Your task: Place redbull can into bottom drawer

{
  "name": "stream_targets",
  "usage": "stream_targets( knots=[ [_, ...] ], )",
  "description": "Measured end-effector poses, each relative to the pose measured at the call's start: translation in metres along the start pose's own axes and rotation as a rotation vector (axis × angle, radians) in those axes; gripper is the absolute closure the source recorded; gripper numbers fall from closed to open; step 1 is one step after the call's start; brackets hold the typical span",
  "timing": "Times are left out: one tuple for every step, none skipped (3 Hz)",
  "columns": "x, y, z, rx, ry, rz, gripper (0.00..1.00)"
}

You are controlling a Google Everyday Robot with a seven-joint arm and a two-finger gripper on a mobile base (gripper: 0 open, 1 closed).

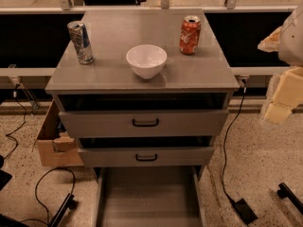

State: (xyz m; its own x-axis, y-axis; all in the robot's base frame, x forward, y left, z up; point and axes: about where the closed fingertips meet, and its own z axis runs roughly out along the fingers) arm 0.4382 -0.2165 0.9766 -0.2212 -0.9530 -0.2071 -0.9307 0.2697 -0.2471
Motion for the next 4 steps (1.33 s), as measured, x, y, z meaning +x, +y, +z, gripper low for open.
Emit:
stream_targets(
  knots=[
    [0.0,0.0,0.0,0.0,0.0,0.0,0.0],
    [-0.01,-0.008,0.008,0.026,-0.058,0.011,0.0],
    [-0.036,-0.028,0.034,0.064,-0.186,0.06,0.0],
    [-0.072,-0.056,0.062,0.101,-0.31,0.15,0.0]
  ],
)
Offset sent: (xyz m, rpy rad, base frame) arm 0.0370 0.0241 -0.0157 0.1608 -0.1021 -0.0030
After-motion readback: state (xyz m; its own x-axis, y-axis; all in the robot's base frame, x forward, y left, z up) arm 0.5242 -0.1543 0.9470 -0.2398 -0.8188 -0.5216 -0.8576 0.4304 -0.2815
